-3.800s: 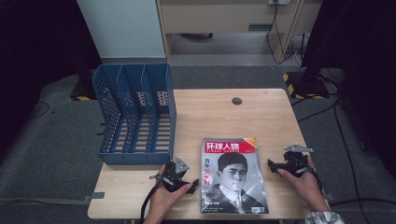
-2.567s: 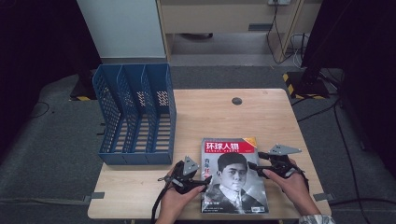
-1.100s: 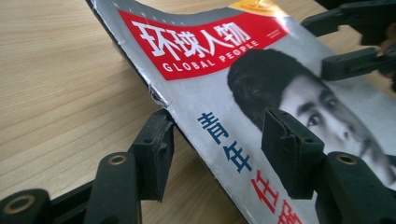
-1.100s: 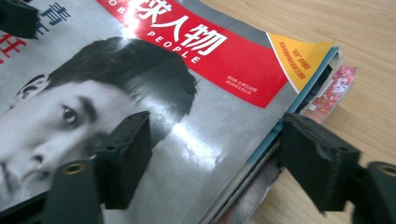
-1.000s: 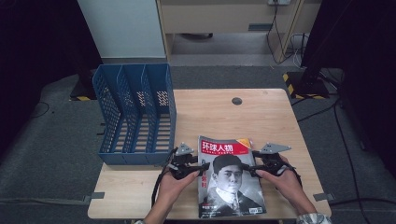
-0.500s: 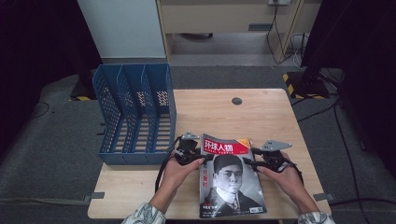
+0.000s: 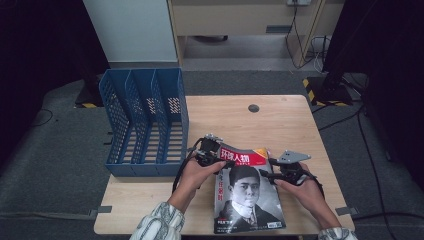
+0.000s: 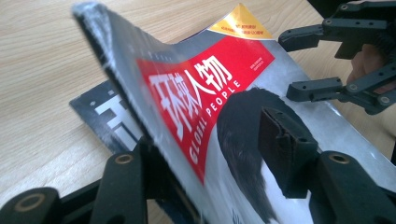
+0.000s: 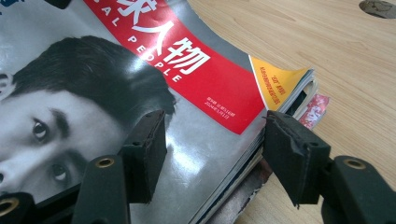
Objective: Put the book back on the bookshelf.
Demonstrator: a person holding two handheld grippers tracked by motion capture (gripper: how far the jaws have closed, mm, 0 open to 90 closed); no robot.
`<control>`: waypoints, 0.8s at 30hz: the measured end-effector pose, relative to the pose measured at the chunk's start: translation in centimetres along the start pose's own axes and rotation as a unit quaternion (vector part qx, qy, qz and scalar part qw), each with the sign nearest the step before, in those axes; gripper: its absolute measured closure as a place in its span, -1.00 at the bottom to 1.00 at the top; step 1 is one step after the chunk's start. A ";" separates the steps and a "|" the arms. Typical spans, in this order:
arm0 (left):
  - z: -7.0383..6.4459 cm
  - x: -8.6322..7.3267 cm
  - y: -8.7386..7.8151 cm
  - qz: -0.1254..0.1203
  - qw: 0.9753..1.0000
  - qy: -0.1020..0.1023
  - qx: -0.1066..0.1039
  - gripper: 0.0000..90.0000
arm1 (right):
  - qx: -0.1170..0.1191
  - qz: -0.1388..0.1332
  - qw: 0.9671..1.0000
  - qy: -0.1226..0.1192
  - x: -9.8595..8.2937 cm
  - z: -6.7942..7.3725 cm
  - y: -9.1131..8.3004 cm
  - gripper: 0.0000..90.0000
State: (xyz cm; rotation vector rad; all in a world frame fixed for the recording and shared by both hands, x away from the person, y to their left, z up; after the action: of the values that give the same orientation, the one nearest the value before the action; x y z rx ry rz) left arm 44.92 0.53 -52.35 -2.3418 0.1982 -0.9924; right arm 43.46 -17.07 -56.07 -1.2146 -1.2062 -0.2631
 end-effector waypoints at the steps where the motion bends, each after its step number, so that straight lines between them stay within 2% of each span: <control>1: 0.0 0.2 0.1 -0.002 1.000 -0.001 -0.003 0.04 | 0.000 0.000 1.000 -0.002 0.0 0.0 0.0 -0.11; 4: 0.0 0.7 0.7 0.003 1.000 -0.005 -0.013 -0.01 | -0.001 -0.001 1.000 -0.005 0.0 0.0 0.0 -0.12; 8: 0.4 1.3 1.6 0.013 1.000 -0.004 -0.018 -0.04 | -0.002 -0.006 1.000 -0.009 0.0 0.1 0.0 -0.12; 11: 0.5 1.4 2.5 0.015 0.999 -0.017 -0.035 -0.02 | -0.002 -0.007 1.000 -0.008 -0.1 0.1 0.0 -0.12; 12: 0.5 1.4 2.7 0.019 0.999 -0.016 -0.035 0.04 | -0.003 -0.009 1.000 -0.009 -0.1 0.1 0.0 -0.12; 14: 1.0 1.4 2.8 0.031 0.999 -0.009 -0.012 0.18 | -0.004 -0.010 1.000 -0.011 -0.1 0.1 0.0 -0.12; 17: 1.1 1.5 2.5 0.023 1.000 -0.003 0.002 0.60 | -0.004 -0.009 1.000 -0.010 -0.1 0.1 0.0 -0.13; 19: 1.0 1.7 2.3 0.014 1.000 -0.005 0.001 0.77 | -0.003 -0.007 1.000 -0.005 -0.1 0.1 0.0 -0.16; 21: 0.7 1.8 2.1 0.008 1.000 -0.002 -0.003 0.78 | -0.002 -0.006 1.000 -0.002 -0.1 0.0 0.0 -0.17; 24: 0.0 2.0 1.7 -0.006 1.000 0.010 -0.005 0.81 | 0.002 -0.011 1.000 0.017 0.1 -0.2 -0.4 -0.27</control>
State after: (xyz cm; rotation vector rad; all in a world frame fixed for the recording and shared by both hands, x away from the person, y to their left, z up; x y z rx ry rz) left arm 46.49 -1.57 -52.08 -2.3462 0.1974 -1.0227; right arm 43.37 -17.36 -55.72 -1.1906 -1.1909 -0.2954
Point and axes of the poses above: each handheld gripper's, and its own axes: y roughly forward along the jaws, x roughly out of its top, z roughly to its left, the point moved 9 cm from there along y, roughly forward along the jaws, and after that the axes turned 15 degrees about -x, right-handed, at the moved point
